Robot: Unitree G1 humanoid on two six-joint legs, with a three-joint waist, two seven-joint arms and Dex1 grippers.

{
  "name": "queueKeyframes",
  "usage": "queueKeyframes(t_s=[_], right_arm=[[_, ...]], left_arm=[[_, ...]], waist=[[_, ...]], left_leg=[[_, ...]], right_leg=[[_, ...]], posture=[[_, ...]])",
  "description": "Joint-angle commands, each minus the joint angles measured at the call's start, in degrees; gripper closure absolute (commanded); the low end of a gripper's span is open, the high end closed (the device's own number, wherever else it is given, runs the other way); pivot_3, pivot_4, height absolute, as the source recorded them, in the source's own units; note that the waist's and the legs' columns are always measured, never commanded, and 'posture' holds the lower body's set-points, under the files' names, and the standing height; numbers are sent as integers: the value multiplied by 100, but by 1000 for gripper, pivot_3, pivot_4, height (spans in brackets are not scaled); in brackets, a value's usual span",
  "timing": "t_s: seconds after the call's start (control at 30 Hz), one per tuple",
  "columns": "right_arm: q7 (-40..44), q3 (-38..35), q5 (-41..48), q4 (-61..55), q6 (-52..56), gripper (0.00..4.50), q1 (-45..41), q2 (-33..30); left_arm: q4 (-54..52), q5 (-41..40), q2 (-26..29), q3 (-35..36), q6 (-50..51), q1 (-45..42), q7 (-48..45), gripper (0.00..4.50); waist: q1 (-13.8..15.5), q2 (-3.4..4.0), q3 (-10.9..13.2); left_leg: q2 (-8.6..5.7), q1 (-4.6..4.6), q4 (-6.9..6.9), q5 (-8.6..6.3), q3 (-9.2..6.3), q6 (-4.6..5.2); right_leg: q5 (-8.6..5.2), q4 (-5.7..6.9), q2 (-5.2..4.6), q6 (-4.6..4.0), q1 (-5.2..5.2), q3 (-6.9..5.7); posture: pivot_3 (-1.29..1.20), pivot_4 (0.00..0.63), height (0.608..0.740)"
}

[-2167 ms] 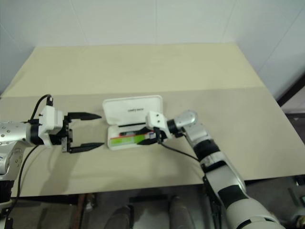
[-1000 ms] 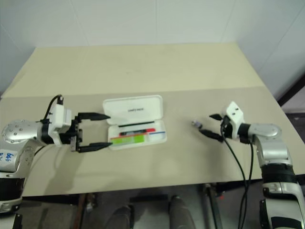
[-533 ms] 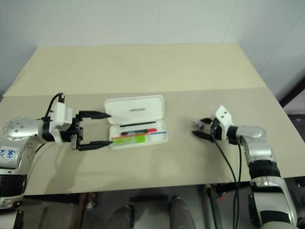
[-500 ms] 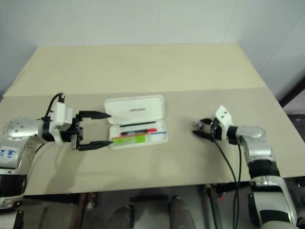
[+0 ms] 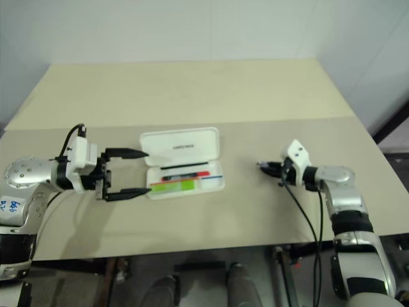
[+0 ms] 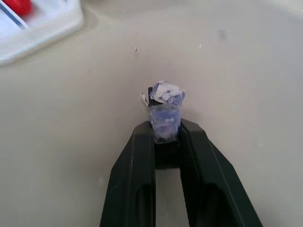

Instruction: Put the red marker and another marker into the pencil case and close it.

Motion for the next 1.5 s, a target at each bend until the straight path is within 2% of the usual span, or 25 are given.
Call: queueKeyframes(t_s=[0.03,0.27,0.57,1.1,1.13,1.2,1.3,1.5], right_arm=[[454,199,244,-920,232,4142,-162,60],[874,772,309,-1840,571,4142,-140,384],[1065,1359,-138,-1171,-102,4142,-374,749],[1280,1454,-329,-350,-579,4142,-813,1026],[1286,1451,-345,-302,-608,3583,-811,1022],[1199,1427,-414,-176,-752,3069,-827,1024],[1092,1361,-431,-77,-904,2054,-895,1035],[1215,1213,-174,-503,-661,2054,-993,945]], left_arm=[[-119,-4,23,71,-103,-68,4,0],[-195,-8,-1,78,-106,3,44,0],[-343,-48,33,128,-46,112,120,0],[-468,-70,47,179,23,193,230,0],[-467,-70,47,181,23,192,237,0],[-464,-66,47,180,20,190,244,0],[-454,-64,45,175,19,179,247,0],[-411,-62,45,157,2,151,227,0]], waist=[[-4,0,0],[45,0,0],[38,0,0],[21,0,0],[21,0,0],[21,0,0],[21,0,0],[22,1,0]], left_leg=[[1,0,-4,0,0,0],[1,-9,-10,-4,-2,-6],[1,-9,-6,-4,-2,-5],[1,-5,-8,-4,-3,-5],[1,-5,-8,-4,-3,-5],[1,-5,-8,-4,-3,-5],[1,-4,-8,-4,-3,-5],[1,-5,-8,-4,-3,-5]], right_leg=[[0,3,1,-1,-3,-1],[-3,-2,0,-1,-6,-3],[-4,-1,0,-1,-7,-4],[-5,4,0,-2,-7,-5],[-5,4,0,-2,-7,-4],[-5,4,0,-2,-7,-4],[-5,3,0,-3,-7,-5],[-5,4,0,-2,-7,-5]], posture=[[0,150,740],[0,150,740],[0,150,740],[0,150,740],[0,150,740],[0,150,740],[0,150,740],[0,150,740]])
